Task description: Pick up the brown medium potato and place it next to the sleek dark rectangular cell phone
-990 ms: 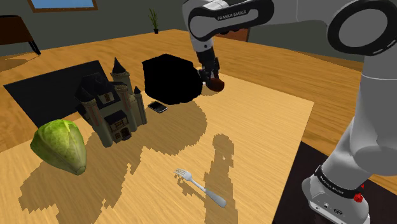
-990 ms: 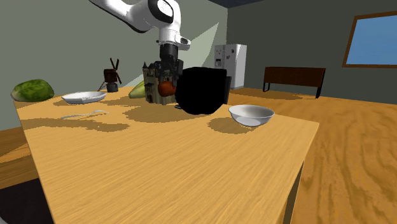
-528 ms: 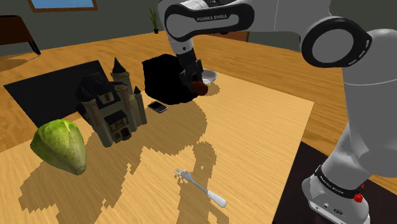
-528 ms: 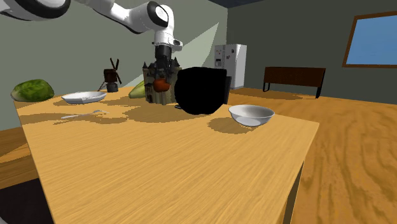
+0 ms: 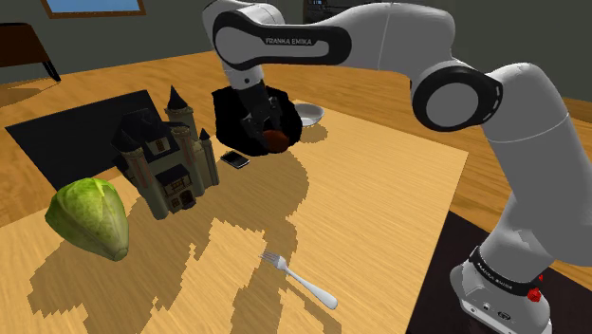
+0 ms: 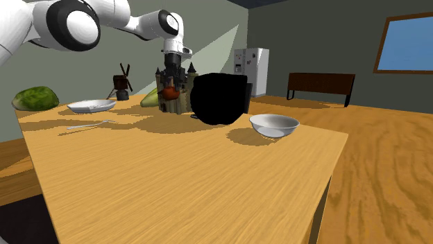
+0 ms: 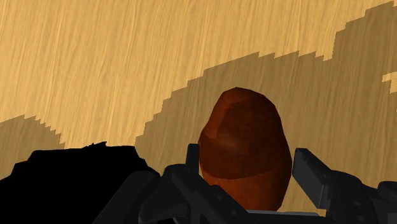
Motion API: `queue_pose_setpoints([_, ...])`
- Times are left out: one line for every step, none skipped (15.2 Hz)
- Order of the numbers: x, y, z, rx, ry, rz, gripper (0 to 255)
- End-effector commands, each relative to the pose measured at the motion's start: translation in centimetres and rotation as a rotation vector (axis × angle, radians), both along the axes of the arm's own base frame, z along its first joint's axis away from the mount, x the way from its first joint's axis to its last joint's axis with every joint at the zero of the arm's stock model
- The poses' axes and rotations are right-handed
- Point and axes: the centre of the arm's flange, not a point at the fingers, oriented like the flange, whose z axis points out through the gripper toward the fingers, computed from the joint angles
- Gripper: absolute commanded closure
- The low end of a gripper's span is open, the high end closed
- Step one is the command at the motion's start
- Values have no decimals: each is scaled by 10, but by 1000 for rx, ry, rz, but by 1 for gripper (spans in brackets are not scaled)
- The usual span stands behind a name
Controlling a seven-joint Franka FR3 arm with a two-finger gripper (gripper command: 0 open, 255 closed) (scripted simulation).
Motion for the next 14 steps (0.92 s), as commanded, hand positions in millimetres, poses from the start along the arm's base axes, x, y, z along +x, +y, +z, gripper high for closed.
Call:
queue_pose_setpoints([1,2,-10,0,-1,-1,255])
queue_pose_setpoints([1,2,-15,0,-1,-1,255])
queue_pose_setpoints([1,2,-20,0,-1,-1,255])
queue_pose_setpoints([1,2,-25,0,-1,-1,255])
queue_pose_setpoints([1,2,-31,0,-1,-1,255])
queue_pose_setpoints([1,2,-36,0,-1,-1,255])
queue_pose_setpoints([1,2,-41,0,-1,-1,255])
queue_pose_setpoints([1,2,-47,0,-1,-1,255])
queue_pose_setpoints([1,2,-52,0,-1,-1,255])
queue_pose_setpoints([1,2,-57,0,-1,-1,255])
queue_pose_setpoints([1,2,-62,0,-1,-1,255])
queue_pose_setpoints([1,2,-68,0,-1,-1,255])
queue_pose_setpoints([1,2,-73,0,-1,-1,255])
queue_pose_setpoints([1,2,-78,0,-1,-1,255])
